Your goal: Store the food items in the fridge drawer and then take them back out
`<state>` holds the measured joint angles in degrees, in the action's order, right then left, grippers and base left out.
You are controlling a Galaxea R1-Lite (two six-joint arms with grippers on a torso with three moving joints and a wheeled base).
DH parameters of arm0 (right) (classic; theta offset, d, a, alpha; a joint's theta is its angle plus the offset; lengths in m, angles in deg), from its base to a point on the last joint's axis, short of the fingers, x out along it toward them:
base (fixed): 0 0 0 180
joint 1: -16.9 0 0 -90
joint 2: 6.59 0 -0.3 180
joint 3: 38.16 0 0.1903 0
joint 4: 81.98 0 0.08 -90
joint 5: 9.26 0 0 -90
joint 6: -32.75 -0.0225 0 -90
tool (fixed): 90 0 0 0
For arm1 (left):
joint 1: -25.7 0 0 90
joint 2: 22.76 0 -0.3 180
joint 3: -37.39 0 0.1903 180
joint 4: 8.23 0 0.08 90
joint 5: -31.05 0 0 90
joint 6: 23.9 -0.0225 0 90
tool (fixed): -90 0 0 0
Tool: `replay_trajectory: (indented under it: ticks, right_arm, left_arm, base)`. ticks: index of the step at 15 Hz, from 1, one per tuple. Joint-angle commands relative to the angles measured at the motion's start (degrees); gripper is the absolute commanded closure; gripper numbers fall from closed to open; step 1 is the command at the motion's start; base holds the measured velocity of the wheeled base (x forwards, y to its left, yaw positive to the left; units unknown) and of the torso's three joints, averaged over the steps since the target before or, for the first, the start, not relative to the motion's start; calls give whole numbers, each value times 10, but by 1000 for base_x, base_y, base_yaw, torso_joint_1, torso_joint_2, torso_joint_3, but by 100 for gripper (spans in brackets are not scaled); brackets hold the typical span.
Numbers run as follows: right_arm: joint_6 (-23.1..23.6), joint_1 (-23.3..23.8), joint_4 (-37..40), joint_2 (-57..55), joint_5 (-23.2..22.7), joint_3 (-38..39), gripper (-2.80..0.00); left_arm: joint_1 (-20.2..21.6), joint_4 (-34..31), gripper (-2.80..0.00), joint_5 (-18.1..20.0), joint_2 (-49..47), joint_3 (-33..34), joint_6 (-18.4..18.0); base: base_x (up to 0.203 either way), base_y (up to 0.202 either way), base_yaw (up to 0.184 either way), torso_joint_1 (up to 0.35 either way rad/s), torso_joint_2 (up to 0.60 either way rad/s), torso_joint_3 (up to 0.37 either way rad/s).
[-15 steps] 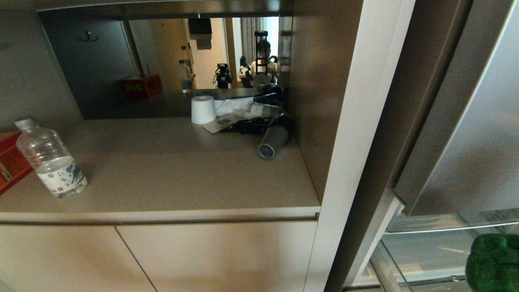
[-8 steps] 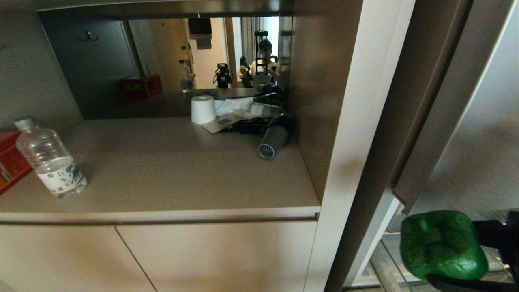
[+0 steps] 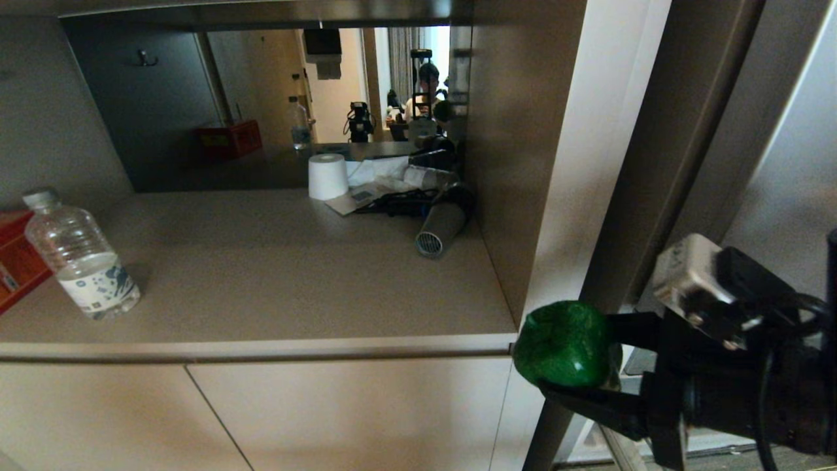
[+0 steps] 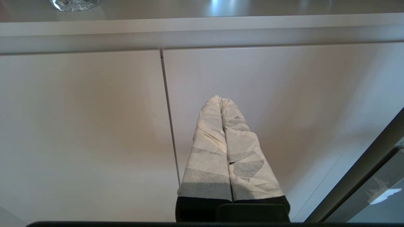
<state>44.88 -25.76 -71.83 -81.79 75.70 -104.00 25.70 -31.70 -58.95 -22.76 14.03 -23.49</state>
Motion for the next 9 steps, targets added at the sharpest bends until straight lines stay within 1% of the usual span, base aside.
replay_trajectory:
  ticks: [1,5,7,9]
  right_arm:
    - [0,-11,-5,-67,23,-43,0]
    - [-5,-12,-44,-174,50,-132,0]
    - [-5,-13,-73,-227,77,-163,0]
    - [-6,-21,-96,-280,124,-216,0]
  left_arm:
    - [0,0,0,0,0,0,0]
    - [0,0,0,0,0,0,0]
    - [0,0,0,0,0,0,0]
    - [0,0,0,0,0,0,0]
  base:
    - [0,0,0,0,0,0]
    - [0,0,0,0,0,0]
    - [0,0,0,0,0,0]
    - [0,0,0,0,0,0]
